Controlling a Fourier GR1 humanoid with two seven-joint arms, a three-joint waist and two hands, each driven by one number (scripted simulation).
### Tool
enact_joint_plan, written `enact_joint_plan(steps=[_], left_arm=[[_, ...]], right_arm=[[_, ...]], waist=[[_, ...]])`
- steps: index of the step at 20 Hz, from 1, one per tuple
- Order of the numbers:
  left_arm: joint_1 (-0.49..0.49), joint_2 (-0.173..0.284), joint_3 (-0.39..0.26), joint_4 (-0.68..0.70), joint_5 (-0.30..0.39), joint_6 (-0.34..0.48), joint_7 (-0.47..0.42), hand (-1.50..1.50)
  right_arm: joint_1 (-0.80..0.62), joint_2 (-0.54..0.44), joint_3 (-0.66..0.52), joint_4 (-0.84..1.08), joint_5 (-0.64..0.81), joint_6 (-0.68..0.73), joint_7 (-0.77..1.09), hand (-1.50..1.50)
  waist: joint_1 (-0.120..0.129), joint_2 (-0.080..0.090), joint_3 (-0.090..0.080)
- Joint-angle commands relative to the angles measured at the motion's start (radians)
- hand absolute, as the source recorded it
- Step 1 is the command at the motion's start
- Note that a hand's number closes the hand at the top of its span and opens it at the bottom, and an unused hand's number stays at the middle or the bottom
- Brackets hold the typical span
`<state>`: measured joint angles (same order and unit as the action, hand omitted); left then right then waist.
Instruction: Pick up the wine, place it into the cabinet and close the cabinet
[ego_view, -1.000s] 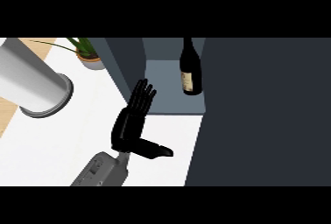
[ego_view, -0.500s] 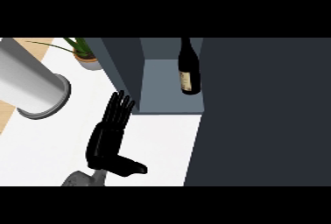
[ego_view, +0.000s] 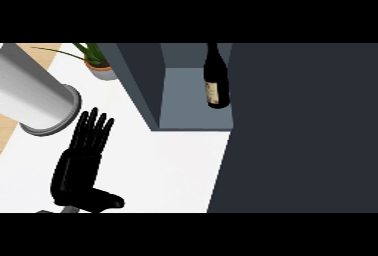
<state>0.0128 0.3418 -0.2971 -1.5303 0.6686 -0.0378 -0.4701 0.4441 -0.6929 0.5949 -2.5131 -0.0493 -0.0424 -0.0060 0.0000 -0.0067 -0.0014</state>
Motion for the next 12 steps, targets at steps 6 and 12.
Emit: enact_joint_plan(steps=[6,12], left_arm=[[0.041,0.108,0.144,-0.006,0.083,-0.104,0.021,-1.50],[0.064,0.176,0.203,-0.011,0.123,-0.175,0.048,-1.50]], right_arm=[[-0.036,0.045,0.127,-0.191,0.016,-0.013,0.133,1.50],[-0.096,0.079,0.203,-0.211,0.049,-0.021,0.207,1.50]], waist=[[0.000,0.004,-0.001],[-0.001,0.002,-0.002]])
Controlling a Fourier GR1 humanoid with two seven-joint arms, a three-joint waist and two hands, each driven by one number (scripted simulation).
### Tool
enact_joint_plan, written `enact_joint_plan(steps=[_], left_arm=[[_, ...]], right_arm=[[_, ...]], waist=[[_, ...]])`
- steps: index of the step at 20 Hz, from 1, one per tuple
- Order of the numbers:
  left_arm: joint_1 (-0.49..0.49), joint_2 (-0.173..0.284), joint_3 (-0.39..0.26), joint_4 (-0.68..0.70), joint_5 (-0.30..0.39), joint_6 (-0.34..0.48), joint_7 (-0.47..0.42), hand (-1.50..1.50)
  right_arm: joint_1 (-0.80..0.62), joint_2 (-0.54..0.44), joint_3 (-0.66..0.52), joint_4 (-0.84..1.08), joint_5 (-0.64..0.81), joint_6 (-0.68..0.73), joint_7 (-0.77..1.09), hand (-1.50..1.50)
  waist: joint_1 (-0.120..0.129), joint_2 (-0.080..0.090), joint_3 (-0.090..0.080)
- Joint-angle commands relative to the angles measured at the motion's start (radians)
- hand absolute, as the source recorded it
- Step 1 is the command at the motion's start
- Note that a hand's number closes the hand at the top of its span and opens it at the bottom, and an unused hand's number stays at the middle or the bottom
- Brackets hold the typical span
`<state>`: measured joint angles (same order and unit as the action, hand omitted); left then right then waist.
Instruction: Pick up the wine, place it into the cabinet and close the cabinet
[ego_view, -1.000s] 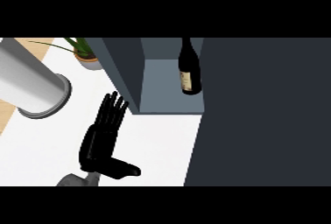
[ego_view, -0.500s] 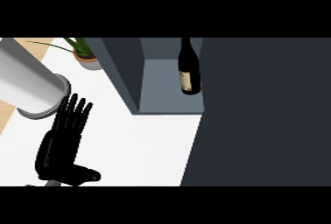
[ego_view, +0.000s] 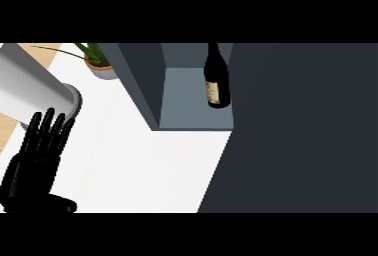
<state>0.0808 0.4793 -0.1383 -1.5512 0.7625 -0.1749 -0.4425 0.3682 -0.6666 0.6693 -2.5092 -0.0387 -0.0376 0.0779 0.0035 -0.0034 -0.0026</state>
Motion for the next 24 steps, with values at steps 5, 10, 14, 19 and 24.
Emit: enact_joint_plan(steps=[5,10,14,19,24], left_arm=[[0.013,0.071,0.075,0.007,0.052,-0.077,0.034,-1.50],[-0.032,0.083,0.099,0.028,0.080,-0.097,0.055,-1.50],[-0.001,0.095,0.099,0.053,0.075,-0.149,0.040,-1.50],[-0.026,0.080,0.095,0.063,0.060,-0.143,0.037,-1.50],[-0.035,0.090,0.115,0.084,0.082,-0.160,0.055,-1.50]], right_arm=[[-0.125,0.122,0.128,-0.174,0.005,-0.039,0.183,1.50],[-0.206,0.180,0.157,-0.111,-0.016,-0.024,0.204,1.50],[-0.286,0.254,0.144,-0.036,-0.043,-0.035,0.238,1.50],[-0.461,0.357,0.112,0.057,-0.061,-0.046,0.344,1.50],[-0.726,0.537,0.096,0.213,-0.024,-0.093,0.501,1.50]], waist=[[0.017,0.002,-0.003],[0.020,0.006,-0.004],[0.045,0.009,-0.006],[0.059,0.010,-0.006],[0.046,0.004,-0.004]])
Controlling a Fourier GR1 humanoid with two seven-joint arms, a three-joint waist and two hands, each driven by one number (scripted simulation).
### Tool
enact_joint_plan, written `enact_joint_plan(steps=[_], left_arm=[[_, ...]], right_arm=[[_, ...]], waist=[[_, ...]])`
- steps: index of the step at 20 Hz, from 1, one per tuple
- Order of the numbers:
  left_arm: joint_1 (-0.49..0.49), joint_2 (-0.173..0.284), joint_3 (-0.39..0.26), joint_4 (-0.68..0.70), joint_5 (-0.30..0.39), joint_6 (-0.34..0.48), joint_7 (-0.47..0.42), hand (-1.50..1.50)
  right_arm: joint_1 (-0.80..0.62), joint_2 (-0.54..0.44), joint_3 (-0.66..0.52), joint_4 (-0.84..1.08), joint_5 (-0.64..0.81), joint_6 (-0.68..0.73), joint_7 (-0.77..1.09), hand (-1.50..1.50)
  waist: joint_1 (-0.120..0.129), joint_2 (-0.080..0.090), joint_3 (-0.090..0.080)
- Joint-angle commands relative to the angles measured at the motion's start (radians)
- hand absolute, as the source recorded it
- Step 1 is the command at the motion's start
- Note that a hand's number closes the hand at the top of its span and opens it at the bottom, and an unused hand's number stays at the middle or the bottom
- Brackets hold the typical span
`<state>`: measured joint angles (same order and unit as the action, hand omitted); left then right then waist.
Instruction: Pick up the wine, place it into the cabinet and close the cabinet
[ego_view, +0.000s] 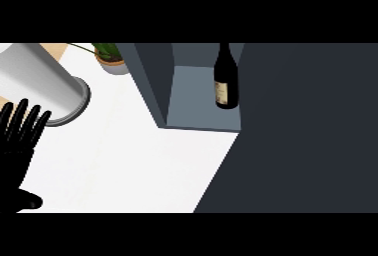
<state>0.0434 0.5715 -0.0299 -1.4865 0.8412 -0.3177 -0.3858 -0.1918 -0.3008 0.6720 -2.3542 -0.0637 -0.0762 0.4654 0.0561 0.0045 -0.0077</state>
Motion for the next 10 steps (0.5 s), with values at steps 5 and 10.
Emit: enact_joint_plan(steps=[5,10], left_arm=[[0.016,0.023,0.049,0.039,0.027,-0.049,0.009,-1.50],[0.021,0.052,0.103,0.056,0.063,-0.081,0.046,-1.50]], right_arm=[[-0.492,0.295,0.052,0.317,0.003,-0.216,0.173,1.50],[-0.726,0.299,-0.063,0.535,-0.139,-0.273,0.143,1.50]], waist=[[-0.014,-0.004,0.003],[-0.023,-0.002,0.006]])
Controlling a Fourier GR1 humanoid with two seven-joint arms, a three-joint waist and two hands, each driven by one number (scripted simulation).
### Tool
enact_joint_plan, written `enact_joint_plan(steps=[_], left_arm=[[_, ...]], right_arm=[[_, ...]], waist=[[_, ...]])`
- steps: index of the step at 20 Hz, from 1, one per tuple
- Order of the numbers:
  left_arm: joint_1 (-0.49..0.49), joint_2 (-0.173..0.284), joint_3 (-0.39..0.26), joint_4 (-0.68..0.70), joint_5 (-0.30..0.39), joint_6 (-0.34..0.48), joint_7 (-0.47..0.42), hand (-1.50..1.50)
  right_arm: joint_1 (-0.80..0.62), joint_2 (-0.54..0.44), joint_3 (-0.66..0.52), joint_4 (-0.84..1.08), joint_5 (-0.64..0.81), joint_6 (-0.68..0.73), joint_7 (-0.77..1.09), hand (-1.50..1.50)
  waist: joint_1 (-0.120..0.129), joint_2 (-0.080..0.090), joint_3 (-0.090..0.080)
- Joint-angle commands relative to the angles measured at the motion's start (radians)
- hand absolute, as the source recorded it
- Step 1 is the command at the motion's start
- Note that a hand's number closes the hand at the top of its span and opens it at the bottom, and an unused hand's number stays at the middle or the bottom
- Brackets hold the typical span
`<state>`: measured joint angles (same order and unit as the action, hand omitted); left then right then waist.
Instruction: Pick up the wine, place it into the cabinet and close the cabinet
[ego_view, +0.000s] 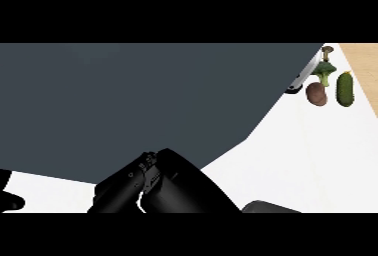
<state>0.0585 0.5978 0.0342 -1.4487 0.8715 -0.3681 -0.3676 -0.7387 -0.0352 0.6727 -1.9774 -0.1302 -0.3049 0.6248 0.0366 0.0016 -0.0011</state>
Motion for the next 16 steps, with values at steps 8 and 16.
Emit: enact_joint_plan(steps=[8,16], left_arm=[[-0.001,-0.027,0.048,-0.002,-0.038,0.017,0.025,-1.50],[-0.048,-0.035,0.092,0.045,-0.028,-0.038,0.060,-1.50]], right_arm=[[-0.269,0.035,-0.219,0.439,-0.228,0.014,-0.178,1.50],[-0.188,0.035,-0.201,0.547,-0.247,-0.006,-0.277,1.50]], waist=[[-0.015,0.002,0.001],[-0.027,0.000,0.001]])
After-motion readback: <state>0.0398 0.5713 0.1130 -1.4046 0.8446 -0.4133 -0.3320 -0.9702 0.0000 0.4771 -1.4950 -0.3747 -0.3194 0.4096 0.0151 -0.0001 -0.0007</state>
